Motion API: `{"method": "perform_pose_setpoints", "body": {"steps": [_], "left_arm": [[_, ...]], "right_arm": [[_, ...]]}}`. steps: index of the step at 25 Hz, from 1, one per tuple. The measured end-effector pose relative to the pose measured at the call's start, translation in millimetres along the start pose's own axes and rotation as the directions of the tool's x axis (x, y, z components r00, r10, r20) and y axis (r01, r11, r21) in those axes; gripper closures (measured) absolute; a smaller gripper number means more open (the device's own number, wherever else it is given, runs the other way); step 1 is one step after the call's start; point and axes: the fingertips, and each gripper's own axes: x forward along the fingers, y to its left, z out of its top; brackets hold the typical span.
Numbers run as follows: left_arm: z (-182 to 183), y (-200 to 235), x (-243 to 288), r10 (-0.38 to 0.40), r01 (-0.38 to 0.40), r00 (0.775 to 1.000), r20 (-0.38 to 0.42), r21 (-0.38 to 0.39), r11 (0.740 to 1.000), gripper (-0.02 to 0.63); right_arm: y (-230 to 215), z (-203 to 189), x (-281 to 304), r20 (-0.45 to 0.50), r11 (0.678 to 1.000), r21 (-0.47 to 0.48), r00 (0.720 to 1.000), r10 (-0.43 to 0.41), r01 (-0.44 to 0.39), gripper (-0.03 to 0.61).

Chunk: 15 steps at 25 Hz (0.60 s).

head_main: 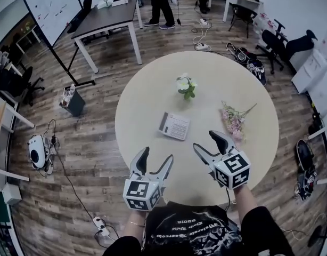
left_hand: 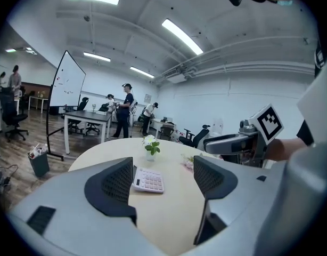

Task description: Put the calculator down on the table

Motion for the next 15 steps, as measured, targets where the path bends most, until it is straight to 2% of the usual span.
{"method": "perform_pose_setpoints", "body": {"steps": [4,7,11,15], "left_arm": [[-11.1,-10.2,-31.1,-0.027,0.027,1.0,0.011,-0.012,1.0,0.238],[-26.3,-6.4,-50.3,-0.019,0.019,1.0,-0.018,0.009,1.0,0.238],[-43.1,-4.1,-64.2,-0.023,0.024,0.999,-0.032,0.014,1.0,0.238],[-40.3,-3.8,-64.2,-0.031,0.031,0.999,-0.014,0.033,0.999,0.238]], "right_arm": [[16.5,-10.6,-33.5,0.037,0.998,0.0,0.997,-0.067,0.067,0.279],[33.9,-21.2,-46.4,0.042,0.994,-0.01,0.993,-0.11,0.111,0.282],[57.3,-41.6,-48.8,0.015,0.993,-0.017,0.993,-0.114,0.114,0.282],[67.6,-51.0,-48.0,0.009,0.993,-0.011,0.993,-0.119,0.119,0.287]]}}
